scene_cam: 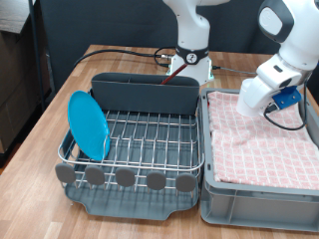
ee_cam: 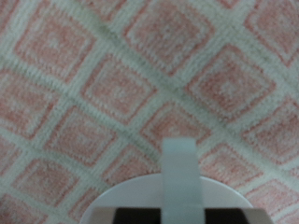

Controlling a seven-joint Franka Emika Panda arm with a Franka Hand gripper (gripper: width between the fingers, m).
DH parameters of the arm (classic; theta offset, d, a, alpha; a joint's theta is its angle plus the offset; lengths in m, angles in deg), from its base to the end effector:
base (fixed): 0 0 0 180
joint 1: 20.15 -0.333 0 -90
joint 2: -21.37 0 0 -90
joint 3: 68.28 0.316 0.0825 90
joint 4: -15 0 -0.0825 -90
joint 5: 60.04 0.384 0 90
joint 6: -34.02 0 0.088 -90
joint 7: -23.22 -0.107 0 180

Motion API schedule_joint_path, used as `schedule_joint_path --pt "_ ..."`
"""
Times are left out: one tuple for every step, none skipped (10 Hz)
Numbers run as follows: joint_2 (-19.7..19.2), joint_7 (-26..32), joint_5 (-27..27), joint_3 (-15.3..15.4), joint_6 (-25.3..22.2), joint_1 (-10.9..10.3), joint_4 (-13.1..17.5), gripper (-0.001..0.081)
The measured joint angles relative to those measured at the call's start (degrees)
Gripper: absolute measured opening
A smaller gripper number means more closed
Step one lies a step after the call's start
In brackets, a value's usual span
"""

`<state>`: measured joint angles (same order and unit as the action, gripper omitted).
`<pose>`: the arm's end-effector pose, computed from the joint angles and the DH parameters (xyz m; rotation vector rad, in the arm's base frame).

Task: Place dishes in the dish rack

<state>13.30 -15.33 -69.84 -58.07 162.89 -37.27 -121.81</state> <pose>0.4191 0.2129 0.2417 2.9013 -0.0989 -0.2636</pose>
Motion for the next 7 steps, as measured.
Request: schedule_joint_path --pt "0.0 0.0 0.0 -0.1 -0.3 0.0 0.2 0.0072" --pt "0.1 0.0 0.0 -0.1 -0.8 0.0 0.5 0.0072" --pt "0.2 0.0 0.1 -0.2 -1.4 0.0 1.0 0.0072" --pt "0.4 0.0 0.2 -0.3 -2.4 0.0 1.5 0.0072" --pt "0.7 0.0 0.3 -0.3 -3.2 0.0 2.0 0.0072" --pt "1.0 0.0 0.3 -0.4 -4.3 0.0 2.6 0.0072" --pt "1.4 0.0 0.4 -0.4 -5.5 0.0 3.2 0.0072"
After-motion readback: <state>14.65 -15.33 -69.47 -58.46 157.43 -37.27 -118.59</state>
